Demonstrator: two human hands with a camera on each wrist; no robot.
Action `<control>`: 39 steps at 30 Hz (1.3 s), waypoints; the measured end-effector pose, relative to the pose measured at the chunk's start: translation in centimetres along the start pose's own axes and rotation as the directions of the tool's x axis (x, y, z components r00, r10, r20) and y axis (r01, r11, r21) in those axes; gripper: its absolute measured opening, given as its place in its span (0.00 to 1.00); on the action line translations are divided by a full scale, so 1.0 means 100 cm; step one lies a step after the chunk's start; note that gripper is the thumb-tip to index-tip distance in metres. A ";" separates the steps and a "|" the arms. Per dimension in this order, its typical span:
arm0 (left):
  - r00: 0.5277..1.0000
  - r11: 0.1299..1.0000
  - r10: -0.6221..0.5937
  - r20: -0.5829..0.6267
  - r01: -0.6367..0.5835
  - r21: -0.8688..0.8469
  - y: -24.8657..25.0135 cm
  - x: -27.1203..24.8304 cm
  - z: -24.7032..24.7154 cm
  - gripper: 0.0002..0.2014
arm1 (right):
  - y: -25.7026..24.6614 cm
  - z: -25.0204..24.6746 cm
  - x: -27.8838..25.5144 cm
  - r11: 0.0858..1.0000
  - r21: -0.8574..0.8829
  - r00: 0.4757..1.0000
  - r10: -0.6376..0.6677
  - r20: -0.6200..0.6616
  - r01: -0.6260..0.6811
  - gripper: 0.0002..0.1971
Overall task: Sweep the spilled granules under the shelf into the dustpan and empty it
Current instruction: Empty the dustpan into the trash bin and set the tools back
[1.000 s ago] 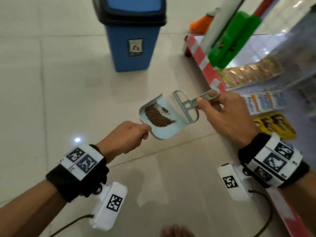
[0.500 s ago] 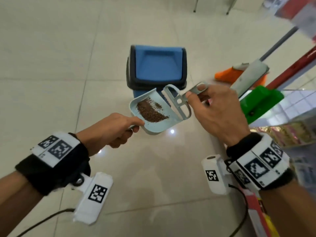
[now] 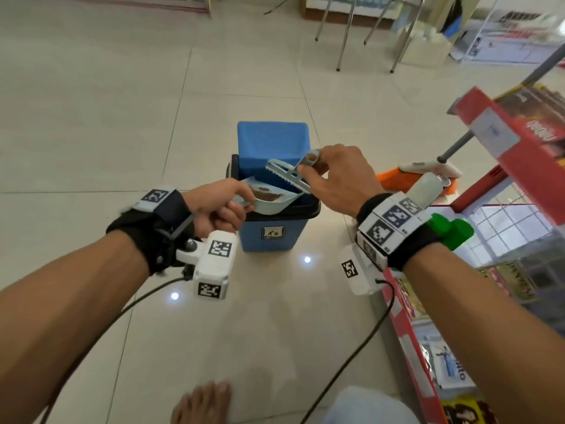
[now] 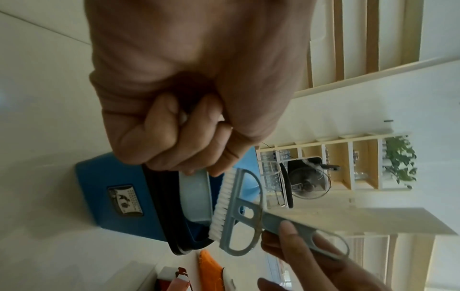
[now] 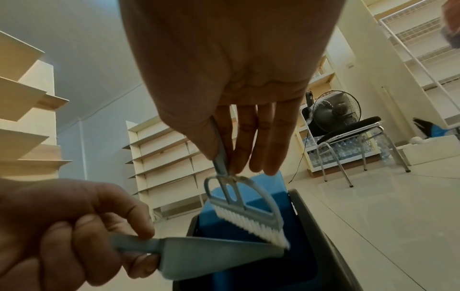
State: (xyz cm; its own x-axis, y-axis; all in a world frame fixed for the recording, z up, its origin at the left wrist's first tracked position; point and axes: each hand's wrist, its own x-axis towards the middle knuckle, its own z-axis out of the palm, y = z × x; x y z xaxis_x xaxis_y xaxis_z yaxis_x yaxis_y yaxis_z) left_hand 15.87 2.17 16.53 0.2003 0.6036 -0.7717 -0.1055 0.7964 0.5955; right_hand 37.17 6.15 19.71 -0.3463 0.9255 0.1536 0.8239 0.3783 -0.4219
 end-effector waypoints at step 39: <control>0.506 0.535 0.776 -0.376 -0.213 0.818 0.030 0.021 0.017 0.18 | 0.010 0.005 0.027 0.997 -0.069 0.995 0.036 0.088 -0.030 0.19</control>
State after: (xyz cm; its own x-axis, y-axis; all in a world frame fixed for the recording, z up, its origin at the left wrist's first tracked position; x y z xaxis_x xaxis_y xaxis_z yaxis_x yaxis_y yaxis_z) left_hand 17.65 5.75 17.08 -0.3465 0.9379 -0.0126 0.6973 0.2666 0.6654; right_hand 36.80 9.02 19.26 -0.3543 0.9333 0.0586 0.8629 0.3504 -0.3640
